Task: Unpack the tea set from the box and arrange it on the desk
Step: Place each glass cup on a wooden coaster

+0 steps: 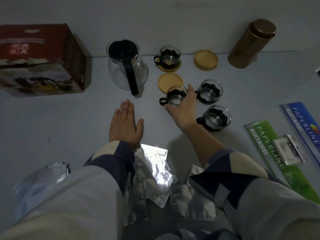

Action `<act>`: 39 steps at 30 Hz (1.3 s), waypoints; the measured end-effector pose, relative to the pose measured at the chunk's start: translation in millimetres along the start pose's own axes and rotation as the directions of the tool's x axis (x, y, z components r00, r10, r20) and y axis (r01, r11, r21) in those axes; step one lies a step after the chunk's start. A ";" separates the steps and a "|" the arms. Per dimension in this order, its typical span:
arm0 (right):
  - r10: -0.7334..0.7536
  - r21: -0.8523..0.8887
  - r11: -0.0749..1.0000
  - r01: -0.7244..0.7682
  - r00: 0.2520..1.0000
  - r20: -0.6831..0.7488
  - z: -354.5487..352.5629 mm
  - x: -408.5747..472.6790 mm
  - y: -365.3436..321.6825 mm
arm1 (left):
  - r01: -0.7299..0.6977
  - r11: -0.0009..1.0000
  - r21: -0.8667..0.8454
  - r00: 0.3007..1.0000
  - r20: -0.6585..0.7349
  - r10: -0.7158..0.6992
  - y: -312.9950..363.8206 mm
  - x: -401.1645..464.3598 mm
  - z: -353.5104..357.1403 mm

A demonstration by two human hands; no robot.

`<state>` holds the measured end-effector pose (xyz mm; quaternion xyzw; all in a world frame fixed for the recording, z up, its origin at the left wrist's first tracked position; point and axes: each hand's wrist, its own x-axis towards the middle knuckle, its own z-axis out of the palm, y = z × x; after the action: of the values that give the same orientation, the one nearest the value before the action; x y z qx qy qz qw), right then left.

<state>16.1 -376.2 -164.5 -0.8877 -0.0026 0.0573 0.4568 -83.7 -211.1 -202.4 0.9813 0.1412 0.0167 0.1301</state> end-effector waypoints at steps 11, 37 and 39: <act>0.028 0.071 0.997 -0.021 0.995 -0.099 7.0 -2.2 18.0 | 0.010 0.999 -0.031 1.000 0.001 -0.010 1.3 0.4 1.4; -0.011 -0.015 1.000 0.009 0.990 -0.139 25.5 63.4 -16.2 | -0.001 0.999 -0.033 1.000 -0.003 0.001 -2.7 2.2 -2.6; -0.010 -0.012 1.000 0.008 0.991 -0.132 26.2 63.7 -16.9 | -0.002 1.000 -0.029 1.000 0.006 0.002 -3.4 2.9 -3.1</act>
<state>77.4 -341.5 -172.1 -0.8922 0.0234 -0.0035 0.4510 -82.1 -206.3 -200.3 0.9795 0.1396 0.0158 0.1446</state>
